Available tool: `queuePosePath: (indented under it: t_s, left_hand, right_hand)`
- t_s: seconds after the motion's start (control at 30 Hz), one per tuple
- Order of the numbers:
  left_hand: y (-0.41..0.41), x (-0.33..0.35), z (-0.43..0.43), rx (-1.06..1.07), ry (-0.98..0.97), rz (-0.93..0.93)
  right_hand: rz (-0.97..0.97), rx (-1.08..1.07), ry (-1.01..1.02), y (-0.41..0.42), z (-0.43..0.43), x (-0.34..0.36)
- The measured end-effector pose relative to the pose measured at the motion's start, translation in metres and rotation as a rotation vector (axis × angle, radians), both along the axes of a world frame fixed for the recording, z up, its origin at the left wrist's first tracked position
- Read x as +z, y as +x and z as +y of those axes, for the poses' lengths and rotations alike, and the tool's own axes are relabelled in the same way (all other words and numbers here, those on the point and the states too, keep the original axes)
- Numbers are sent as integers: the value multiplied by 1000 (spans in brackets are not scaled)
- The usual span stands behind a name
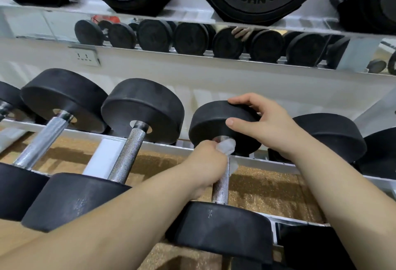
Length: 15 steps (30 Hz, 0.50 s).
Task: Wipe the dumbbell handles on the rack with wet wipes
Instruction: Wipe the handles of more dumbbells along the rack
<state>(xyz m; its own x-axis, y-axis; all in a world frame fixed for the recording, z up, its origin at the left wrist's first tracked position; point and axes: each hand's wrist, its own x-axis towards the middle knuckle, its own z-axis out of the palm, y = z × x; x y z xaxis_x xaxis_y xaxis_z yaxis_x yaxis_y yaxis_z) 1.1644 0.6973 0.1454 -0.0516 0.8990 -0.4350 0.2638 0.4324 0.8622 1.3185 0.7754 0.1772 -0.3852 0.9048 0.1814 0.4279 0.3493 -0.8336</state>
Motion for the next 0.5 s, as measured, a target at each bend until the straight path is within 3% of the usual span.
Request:
queuePosePath:
  t_s: [0.17, 0.23, 0.37, 0.5]
  left_hand:
    - [-19, 12, -30, -236, -56, 162]
    - [-31, 22, -40, -283, -74, 73]
    - [-46, 34, -35, -52, 34, -147]
    - [-46, 45, -33, 16, 44, -376]
  right_hand:
    - [15, 40, -36, 2, 0, 4]
    - [11, 36, -17, 2, 0, 4]
    - [75, -50, 94, -2, -6, 1]
    - [246, -163, 161, -18, -29, 16]
